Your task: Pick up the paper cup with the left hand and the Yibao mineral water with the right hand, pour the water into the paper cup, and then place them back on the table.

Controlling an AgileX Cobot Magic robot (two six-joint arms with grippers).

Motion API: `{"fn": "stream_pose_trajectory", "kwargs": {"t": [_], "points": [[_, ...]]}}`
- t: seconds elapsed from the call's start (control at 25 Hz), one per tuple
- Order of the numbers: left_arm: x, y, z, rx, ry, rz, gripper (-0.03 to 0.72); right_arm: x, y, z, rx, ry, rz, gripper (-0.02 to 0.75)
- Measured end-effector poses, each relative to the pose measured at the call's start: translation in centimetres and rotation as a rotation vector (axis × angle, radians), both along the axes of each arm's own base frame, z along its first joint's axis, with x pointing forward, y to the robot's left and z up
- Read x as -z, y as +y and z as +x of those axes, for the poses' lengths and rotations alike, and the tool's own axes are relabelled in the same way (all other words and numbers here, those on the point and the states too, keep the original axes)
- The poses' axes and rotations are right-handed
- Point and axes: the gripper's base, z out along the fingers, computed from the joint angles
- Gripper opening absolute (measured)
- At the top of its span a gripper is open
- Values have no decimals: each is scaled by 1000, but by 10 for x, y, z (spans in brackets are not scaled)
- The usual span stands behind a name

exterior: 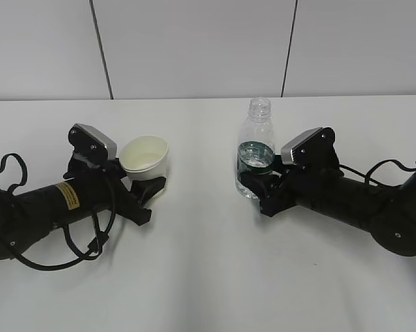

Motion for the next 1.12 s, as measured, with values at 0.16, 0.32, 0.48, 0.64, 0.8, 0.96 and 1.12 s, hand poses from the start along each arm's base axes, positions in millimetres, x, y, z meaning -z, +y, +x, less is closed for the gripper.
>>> {"fn": "stream_pose_trajectory", "kwargs": {"t": [0.16, 0.32, 0.48, 0.64, 0.8, 0.96, 1.12], "points": [[0, 0, 0, 0, 0, 1, 483, 0, 0, 0, -2, -3, -4, 496], [0, 1, 1, -14, 2, -1, 523, 0, 0, 0, -2, -3, -4, 553], [2, 2, 1, -21, 15, 10, 530, 0, 0, 0, -2, -5, -4, 599], [2, 2, 1, -22, 18, 13, 529, 0, 0, 0, -2, -6, -3, 606], [3, 3, 1, -39, 48, 9, 529, 0, 0, 0, -1, 0, -9, 606], [1, 4, 2, -53, 59, 19, 531, 2, -1, 0, 1, 19, -27, 607], [-4, 6, 2, -67, 84, 59, 533, -1, -2, 0, 7, 37, -54, 607]]}}
